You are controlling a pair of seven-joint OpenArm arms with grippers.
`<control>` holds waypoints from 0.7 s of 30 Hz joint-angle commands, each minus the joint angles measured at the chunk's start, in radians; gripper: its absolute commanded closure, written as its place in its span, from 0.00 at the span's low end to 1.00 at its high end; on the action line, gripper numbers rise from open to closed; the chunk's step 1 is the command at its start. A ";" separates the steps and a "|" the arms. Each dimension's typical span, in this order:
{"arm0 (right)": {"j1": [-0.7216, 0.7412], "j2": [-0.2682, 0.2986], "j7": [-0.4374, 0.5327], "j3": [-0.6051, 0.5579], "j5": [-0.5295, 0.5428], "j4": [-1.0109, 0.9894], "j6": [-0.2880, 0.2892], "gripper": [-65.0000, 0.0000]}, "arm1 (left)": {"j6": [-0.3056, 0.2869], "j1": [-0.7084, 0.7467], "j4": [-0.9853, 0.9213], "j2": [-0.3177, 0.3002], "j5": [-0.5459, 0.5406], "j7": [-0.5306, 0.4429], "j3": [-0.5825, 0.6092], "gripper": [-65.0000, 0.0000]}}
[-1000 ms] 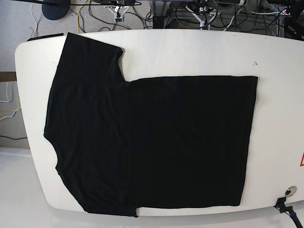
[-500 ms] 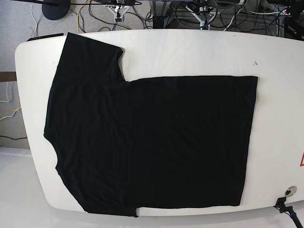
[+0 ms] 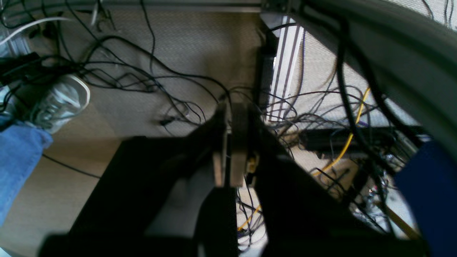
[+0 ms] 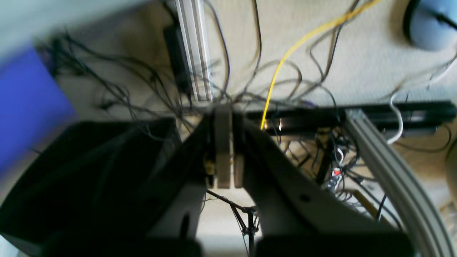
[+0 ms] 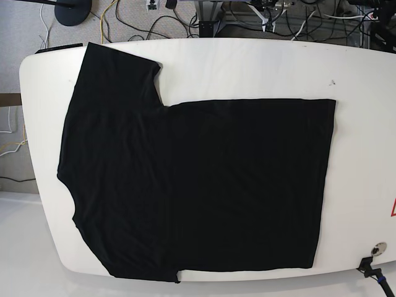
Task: Fold the T-shirt properly
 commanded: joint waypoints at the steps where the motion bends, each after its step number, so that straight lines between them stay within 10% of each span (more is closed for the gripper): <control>1: -0.030 0.004 0.009 0.001 -0.010 0.051 0.008 1.00 | -0.003 0.027 0.055 -0.009 0.004 -0.014 0.003 1.00; 21: -0.503 0.123 -0.042 0.011 -0.024 0.656 0.016 1.00 | -0.017 0.536 0.731 -0.143 -0.095 0.060 -0.027 1.00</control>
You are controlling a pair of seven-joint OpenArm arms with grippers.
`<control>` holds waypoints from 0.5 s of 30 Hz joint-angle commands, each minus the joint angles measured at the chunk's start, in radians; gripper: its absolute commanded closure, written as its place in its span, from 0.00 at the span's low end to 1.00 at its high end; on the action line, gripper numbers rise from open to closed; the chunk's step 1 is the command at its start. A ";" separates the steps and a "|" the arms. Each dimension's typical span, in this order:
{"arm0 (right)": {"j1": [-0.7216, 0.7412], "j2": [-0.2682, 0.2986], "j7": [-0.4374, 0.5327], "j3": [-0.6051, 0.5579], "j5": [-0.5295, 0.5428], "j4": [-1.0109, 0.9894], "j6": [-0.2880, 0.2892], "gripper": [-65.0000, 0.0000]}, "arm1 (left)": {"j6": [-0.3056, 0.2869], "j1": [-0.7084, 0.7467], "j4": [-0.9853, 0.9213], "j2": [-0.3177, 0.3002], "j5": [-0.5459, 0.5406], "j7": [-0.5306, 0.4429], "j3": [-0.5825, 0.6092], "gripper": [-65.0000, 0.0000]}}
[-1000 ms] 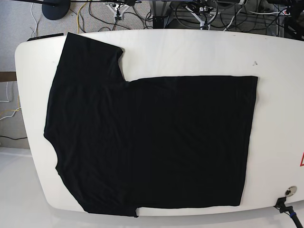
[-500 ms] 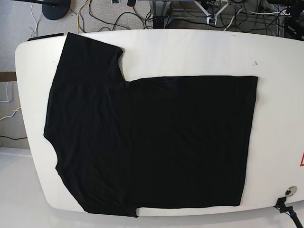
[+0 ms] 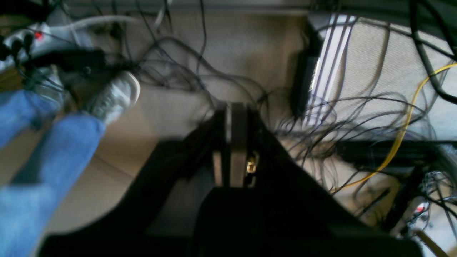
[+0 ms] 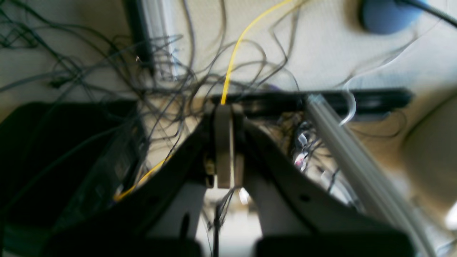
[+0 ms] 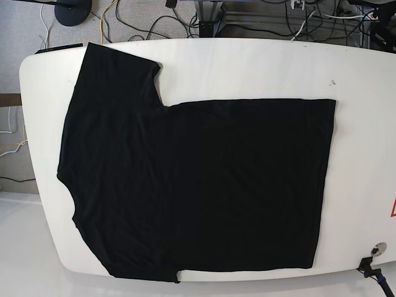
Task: Fold the T-shirt properly
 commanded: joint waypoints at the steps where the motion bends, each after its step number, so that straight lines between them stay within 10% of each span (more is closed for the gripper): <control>1: -0.074 0.023 -0.051 0.004 -0.004 0.120 -0.005 1.00 | 0.010 0.077 0.094 -0.020 -0.022 0.035 -0.002 1.00; 15: -0.391 0.147 -0.175 0.061 0.076 0.877 -0.003 1.00 | -0.011 0.489 0.782 -0.077 -0.135 0.079 -0.156 0.99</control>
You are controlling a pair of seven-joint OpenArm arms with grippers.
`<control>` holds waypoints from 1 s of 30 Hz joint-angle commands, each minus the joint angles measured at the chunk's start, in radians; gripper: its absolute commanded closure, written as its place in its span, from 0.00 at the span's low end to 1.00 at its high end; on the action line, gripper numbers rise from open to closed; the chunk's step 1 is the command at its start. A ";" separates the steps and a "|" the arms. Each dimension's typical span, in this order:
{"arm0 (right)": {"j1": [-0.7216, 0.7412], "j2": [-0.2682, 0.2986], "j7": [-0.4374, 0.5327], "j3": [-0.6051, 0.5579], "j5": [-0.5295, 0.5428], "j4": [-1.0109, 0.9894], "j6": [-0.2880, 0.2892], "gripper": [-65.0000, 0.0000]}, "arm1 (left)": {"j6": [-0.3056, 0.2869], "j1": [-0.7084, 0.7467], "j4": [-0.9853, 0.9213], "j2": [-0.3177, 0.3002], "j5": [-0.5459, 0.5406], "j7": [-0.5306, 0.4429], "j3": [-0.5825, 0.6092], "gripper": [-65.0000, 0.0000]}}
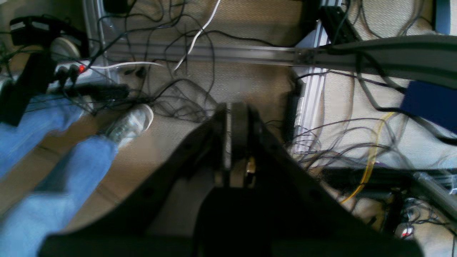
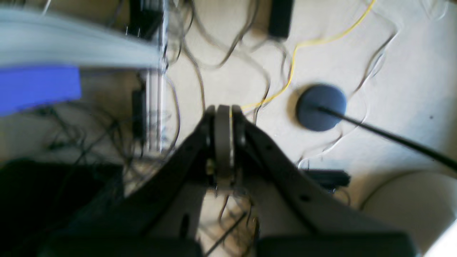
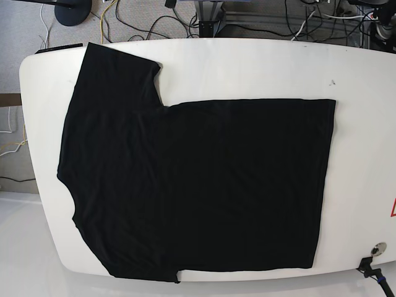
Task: Fold the T-shirt properly
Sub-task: 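Lower both grippers toward the shirt's shoulder edge corners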
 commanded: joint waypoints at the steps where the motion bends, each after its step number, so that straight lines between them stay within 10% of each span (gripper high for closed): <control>1: -0.073 0.020 0.032 0.031 0.006 0.137 0.004 1.00 | 0.011 0.056 0.119 -0.020 0.003 0.008 -0.037 0.98; 12: -0.070 0.045 -0.065 0.141 0.016 0.512 0.004 1.00 | 0.007 0.075 0.479 -0.035 0.018 0.034 -0.149 0.96; 30: 0.246 0.120 -0.241 0.169 0.054 0.548 0.062 1.00 | -0.002 -0.146 0.493 -0.050 0.027 -0.004 -0.139 0.99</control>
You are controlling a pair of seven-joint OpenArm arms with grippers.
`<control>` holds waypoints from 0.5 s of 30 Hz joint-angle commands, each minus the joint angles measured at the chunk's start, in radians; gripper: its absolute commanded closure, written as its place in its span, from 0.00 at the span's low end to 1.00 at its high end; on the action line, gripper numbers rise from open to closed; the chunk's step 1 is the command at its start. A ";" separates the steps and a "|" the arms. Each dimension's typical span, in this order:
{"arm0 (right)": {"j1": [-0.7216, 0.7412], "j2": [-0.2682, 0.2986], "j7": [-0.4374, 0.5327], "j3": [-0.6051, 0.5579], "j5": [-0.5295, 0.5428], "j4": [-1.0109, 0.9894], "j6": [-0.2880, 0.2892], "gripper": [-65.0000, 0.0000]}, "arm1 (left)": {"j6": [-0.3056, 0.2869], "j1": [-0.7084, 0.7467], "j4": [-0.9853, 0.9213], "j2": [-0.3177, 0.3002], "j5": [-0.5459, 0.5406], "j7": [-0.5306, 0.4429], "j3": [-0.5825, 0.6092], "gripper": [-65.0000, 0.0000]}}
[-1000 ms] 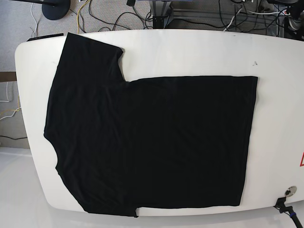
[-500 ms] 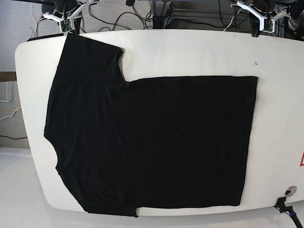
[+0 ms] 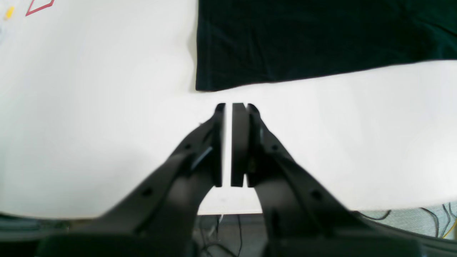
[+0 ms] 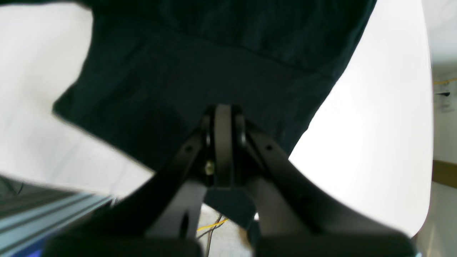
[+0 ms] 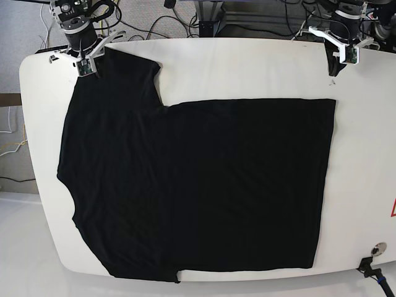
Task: Fold the T-shirt properly
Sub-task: 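Lower both grippers toward the shirt's shoulder edge corners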
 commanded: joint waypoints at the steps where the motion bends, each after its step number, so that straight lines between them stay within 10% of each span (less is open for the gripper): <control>1: 0.007 0.012 0.012 0.018 0.007 0.029 -0.010 1.00 | 0.005 0.001 0.022 -0.009 -0.001 -0.023 -0.004 0.98; 9: 0.011 0.011 -0.018 0.017 0.002 0.033 -0.008 0.98 | 0.003 -0.018 0.019 -0.017 -0.004 -0.029 -0.004 0.91; 15: 0.016 0.005 -0.049 0.040 0.000 0.039 -0.010 0.72 | 0.003 -0.060 0.012 -0.034 -0.015 -0.014 -0.004 0.74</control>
